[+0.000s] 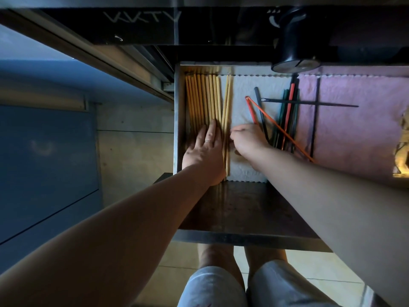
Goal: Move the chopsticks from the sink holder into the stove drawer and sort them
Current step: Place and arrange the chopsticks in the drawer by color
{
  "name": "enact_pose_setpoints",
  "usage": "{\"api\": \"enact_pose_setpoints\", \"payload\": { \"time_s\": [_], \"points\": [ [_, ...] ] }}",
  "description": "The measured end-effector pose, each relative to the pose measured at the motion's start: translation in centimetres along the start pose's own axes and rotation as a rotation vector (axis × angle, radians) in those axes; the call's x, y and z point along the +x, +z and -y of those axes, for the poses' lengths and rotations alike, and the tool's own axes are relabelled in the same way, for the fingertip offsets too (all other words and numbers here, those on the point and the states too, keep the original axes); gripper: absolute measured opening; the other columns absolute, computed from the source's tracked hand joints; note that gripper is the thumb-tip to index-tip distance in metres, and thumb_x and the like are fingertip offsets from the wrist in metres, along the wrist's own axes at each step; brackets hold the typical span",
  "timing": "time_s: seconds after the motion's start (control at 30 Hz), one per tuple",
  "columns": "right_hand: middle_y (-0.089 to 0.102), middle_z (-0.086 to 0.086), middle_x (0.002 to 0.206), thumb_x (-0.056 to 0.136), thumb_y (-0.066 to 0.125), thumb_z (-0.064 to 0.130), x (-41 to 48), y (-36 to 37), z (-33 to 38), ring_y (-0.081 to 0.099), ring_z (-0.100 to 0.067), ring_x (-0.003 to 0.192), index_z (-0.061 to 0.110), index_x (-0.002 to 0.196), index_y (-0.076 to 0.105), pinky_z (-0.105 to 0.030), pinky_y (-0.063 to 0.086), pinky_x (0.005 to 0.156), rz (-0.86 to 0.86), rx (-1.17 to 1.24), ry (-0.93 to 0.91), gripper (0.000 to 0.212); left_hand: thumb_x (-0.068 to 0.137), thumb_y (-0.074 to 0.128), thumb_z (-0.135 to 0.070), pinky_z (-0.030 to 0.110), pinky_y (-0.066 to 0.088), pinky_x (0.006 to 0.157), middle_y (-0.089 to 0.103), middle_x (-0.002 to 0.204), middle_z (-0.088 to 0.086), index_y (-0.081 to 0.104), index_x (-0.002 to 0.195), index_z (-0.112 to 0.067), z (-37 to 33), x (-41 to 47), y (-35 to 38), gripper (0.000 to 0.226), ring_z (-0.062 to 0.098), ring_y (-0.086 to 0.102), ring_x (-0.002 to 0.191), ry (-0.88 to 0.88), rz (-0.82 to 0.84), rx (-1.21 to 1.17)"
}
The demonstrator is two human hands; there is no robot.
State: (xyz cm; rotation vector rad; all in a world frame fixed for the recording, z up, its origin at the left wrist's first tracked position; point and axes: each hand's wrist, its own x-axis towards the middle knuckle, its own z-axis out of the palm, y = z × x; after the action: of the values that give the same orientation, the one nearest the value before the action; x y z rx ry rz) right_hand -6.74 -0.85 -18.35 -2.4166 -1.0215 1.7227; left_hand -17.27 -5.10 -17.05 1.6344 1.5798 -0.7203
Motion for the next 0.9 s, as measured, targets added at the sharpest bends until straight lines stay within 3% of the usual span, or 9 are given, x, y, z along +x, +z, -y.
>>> {"api": "enact_pose_setpoints", "payload": {
  "time_s": [0.2, 0.3, 0.37, 0.43, 0.5, 0.6, 0.83, 0.9],
  "points": [
    [0.071, -0.016, 0.093, 0.087, 0.046, 0.009, 0.0, -0.1, 0.1, 0.068, -0.032, 0.087, 0.006, 0.093, 0.070, -0.038, 0.056, 0.080, 0.001, -0.115, -0.063, 0.025, 0.097, 0.046, -0.020, 0.047, 0.025, 0.115, -0.042, 0.152, -0.007, -0.023, 0.152, -0.021, 0.5, -0.1, 0.2, 0.088, 0.018, -0.013, 0.150, -0.067, 0.039, -0.031],
    [0.069, -0.017, 0.105, 0.086, 0.046, 0.008, 0.1, 0.0, 0.3, 0.067, -0.031, 0.093, 0.004, 0.105, 0.068, -0.038, 0.054, 0.086, -0.005, -0.138, -0.054, 0.029, 0.097, 0.046, -0.022, 0.046, 0.028, 0.114, -0.041, 0.153, -0.004, -0.022, 0.153, -0.017, 0.3, -0.4, -0.1, 0.088, 0.021, -0.010, 0.150, -0.099, 0.050, -0.028],
    [0.069, -0.011, 0.112, 0.089, 0.046, 0.012, 0.0, 0.1, 0.3, 0.065, -0.027, 0.095, 0.009, 0.110, 0.067, -0.030, 0.051, 0.084, -0.017, -0.150, -0.053, 0.030, 0.097, 0.046, -0.022, 0.046, 0.028, 0.113, -0.042, 0.153, -0.004, -0.021, 0.153, -0.017, 0.2, -0.7, -0.1, 0.088, 0.021, -0.011, 0.150, -0.095, 0.053, -0.028],
    [0.064, -0.005, 0.125, 0.092, 0.048, 0.017, 0.0, 0.1, 0.3, 0.061, -0.024, 0.108, 0.016, 0.123, 0.063, -0.023, 0.043, 0.082, -0.029, -0.141, -0.051, 0.034, 0.096, 0.049, -0.024, 0.046, 0.029, 0.113, -0.041, 0.153, -0.003, -0.021, 0.153, -0.017, 0.3, -0.9, 0.1, 0.091, 0.022, -0.009, 0.151, -0.093, 0.089, -0.030],
    [0.057, -0.003, 0.135, 0.094, 0.049, 0.020, 0.0, 0.0, 0.2, 0.056, -0.023, 0.120, 0.018, 0.132, 0.055, -0.022, 0.038, 0.084, -0.050, -0.126, -0.058, 0.039, 0.095, 0.053, -0.027, 0.046, 0.030, 0.112, -0.038, 0.155, -0.001, -0.020, 0.153, -0.016, 0.3, -1.0, 0.0, 0.094, 0.024, -0.004, 0.151, -0.116, 0.120, -0.028],
    [0.054, -0.004, 0.138, 0.094, 0.048, 0.020, 0.0, -0.2, 0.3, 0.053, -0.023, 0.123, 0.017, 0.134, 0.052, -0.025, 0.040, 0.092, -0.032, -0.132, -0.097, 0.040, 0.095, 0.051, -0.025, 0.046, 0.030, 0.112, -0.033, 0.158, 0.001, -0.018, 0.154, -0.013, 0.1, -0.9, -0.2, 0.092, 0.026, 0.000, 0.151, -0.162, 0.126, -0.051],
    [0.065, -0.009, 0.120, 0.091, 0.048, 0.016, 0.2, 0.0, 0.6, 0.060, -0.027, 0.111, 0.011, 0.113, 0.065, -0.031, 0.048, 0.094, -0.019, -0.167, -0.142, 0.028, 0.093, 0.045, -0.018, 0.044, 0.016, 0.119, -0.039, 0.154, -0.008, -0.021, 0.153, -0.022, 1.1, -0.3, 1.2, 0.089, 0.017, -0.019, 0.148, 0.108, -0.035, 0.112],
    [0.065, -0.006, 0.124, 0.092, 0.047, 0.015, 0.3, -0.2, 0.4, 0.059, -0.024, 0.114, 0.013, 0.119, 0.063, -0.028, 0.046, 0.096, -0.010, -0.123, -0.128, 0.032, 0.093, 0.045, -0.019, 0.046, 0.014, 0.121, -0.037, 0.155, -0.006, -0.020, 0.153, -0.022, 1.2, -0.2, 1.6, 0.089, 0.019, -0.019, 0.149, 0.149, -0.020, 0.174]
  ]
}}
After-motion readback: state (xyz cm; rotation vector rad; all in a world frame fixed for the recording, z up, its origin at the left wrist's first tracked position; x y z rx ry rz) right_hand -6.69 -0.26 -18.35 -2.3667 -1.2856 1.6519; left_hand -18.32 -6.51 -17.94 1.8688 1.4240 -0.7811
